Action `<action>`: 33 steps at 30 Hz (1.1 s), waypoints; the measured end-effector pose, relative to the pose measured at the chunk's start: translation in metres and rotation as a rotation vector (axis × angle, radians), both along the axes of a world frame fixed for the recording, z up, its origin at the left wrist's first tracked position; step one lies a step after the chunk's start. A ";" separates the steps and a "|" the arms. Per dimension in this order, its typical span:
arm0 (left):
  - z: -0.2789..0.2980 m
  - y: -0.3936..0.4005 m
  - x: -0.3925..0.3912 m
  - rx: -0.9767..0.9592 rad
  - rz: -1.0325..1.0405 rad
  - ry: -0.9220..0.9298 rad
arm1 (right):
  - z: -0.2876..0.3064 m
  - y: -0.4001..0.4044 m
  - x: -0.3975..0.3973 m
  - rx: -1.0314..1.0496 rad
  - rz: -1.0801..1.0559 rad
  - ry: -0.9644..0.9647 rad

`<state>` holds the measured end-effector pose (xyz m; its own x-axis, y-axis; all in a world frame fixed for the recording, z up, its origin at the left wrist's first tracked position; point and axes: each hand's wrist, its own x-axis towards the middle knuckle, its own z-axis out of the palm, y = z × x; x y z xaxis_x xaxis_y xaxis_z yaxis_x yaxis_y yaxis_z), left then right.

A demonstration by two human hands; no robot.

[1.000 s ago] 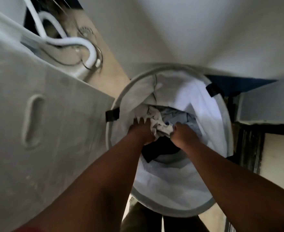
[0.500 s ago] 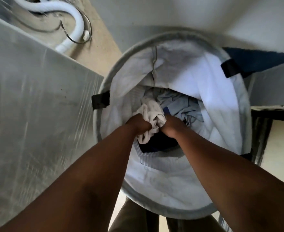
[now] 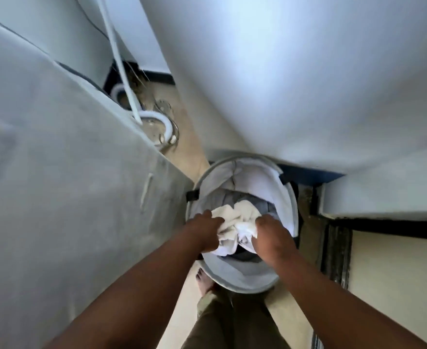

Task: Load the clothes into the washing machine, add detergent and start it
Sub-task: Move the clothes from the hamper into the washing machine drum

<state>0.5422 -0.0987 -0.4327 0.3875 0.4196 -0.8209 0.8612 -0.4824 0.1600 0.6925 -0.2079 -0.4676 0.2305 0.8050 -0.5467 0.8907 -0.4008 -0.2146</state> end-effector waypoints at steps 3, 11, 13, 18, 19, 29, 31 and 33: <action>0.075 0.010 0.004 0.022 -0.033 -0.009 | 0.065 0.005 0.002 0.072 0.036 0.027; 0.266 0.029 -0.002 0.189 -0.248 -0.121 | 0.241 0.047 -0.039 0.214 0.058 -0.090; 0.303 0.035 -0.022 0.226 -0.276 -0.159 | 0.288 0.054 -0.060 0.244 0.020 -0.069; 0.405 0.056 -0.112 0.237 -0.249 -0.373 | 0.419 0.067 -0.135 0.224 0.090 -0.002; 0.428 0.059 -0.139 0.235 -0.228 -0.432 | 0.445 0.068 -0.154 0.238 0.083 0.004; 0.557 0.095 -0.367 0.452 -0.058 -0.573 | 0.576 0.111 -0.358 0.625 0.216 0.148; 0.549 0.104 -0.392 0.534 -0.038 -0.517 | 0.567 0.133 -0.390 0.630 0.238 0.166; 0.530 0.118 -0.417 0.580 0.002 -0.477 | 0.550 0.156 -0.418 0.623 0.258 0.179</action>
